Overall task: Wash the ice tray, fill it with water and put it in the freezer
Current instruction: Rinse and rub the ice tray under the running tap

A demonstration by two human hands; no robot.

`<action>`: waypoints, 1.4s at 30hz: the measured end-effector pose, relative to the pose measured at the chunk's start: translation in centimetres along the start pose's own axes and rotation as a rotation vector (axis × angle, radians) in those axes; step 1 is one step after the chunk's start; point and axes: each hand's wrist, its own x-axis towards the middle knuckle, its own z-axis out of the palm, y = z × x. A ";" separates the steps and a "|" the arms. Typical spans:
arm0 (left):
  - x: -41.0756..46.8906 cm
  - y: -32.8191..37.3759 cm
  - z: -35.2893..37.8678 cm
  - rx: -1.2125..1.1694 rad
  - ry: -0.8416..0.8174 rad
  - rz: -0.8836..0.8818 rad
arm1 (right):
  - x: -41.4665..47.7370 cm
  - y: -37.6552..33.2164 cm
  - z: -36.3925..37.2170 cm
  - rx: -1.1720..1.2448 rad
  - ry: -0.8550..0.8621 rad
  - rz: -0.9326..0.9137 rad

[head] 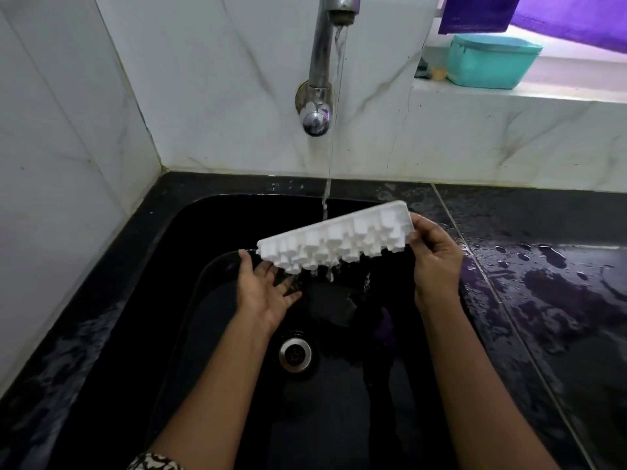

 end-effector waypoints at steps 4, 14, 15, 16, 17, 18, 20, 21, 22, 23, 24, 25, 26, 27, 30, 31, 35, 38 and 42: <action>0.0 0.4 0.2 0.013 -0.034 0.020 | -0.2 0.2 0.5 0.147 0.073 0.062; 0.2 -2.8 1.2 0.102 -0.078 0.145 | -0.1 -2.2 0.1 0.491 -0.109 0.186; 0.2 -3.2 1.3 0.139 -0.082 0.146 | -0.1 -2.4 -0.1 0.451 -0.125 0.173; 0.3 -3.5 1.4 0.163 -0.085 0.148 | 0.0 -2.4 -0.3 0.414 -0.132 0.164; 0.4 -3.7 1.3 0.180 -0.077 0.147 | 0.0 -2.4 -0.6 0.376 -0.138 0.154; 0.6 -3.7 1.3 0.176 -0.067 0.144 | 0.0 -2.3 -0.8 0.338 -0.148 0.138; 1.2 -3.3 1.0 0.170 -0.028 0.162 | 0.0 -1.7 -0.9 0.246 -0.156 0.118; 1.4 -3.0 0.9 0.164 -0.005 0.192 | 0.0 -1.2 -0.8 0.177 -0.150 0.103; 1.6 -2.6 0.9 0.151 0.012 0.228 | 0.0 -0.6 -0.6 0.100 -0.135 0.087; 1.8 -2.1 0.8 0.147 0.028 0.272 | 0.0 0.1 -0.3 0.035 -0.116 0.076; 1.9 -1.5 0.7 0.148 0.042 0.317 | 0.1 0.9 0.1 -0.006 -0.088 0.079; 2.0 -0.9 0.5 0.165 0.059 0.365 | 0.1 1.7 0.5 -0.031 -0.051 0.101; 2.0 -0.1 0.4 0.178 0.072 0.420 | 0.3 2.6 1.0 -0.054 -0.015 0.137; 2.0 0.7 0.2 0.194 0.089 0.481 | 0.4 3.4 1.8 -0.089 0.008 0.191; 1.5 3.9 -0.4 0.256 0.194 0.698 | 0.3 5.6 5.1 -0.207 -0.075 0.391; 1.0 5.1 -0.5 0.290 0.243 0.769 | 0.0 6.0 6.3 -0.215 -0.129 0.445; -0.1 8.7 -1.6 0.392 0.400 0.916 | -0.4 5.6 9.3 -0.222 -0.248 0.544; 0.8 9.1 -2.1 0.381 0.378 0.685 | 0.8 3.7 8.2 -0.320 -0.239 0.465; 0.9 5.6 -0.6 0.353 0.179 0.192 | 2.7 -1.2 4.7 -0.461 -0.167 0.280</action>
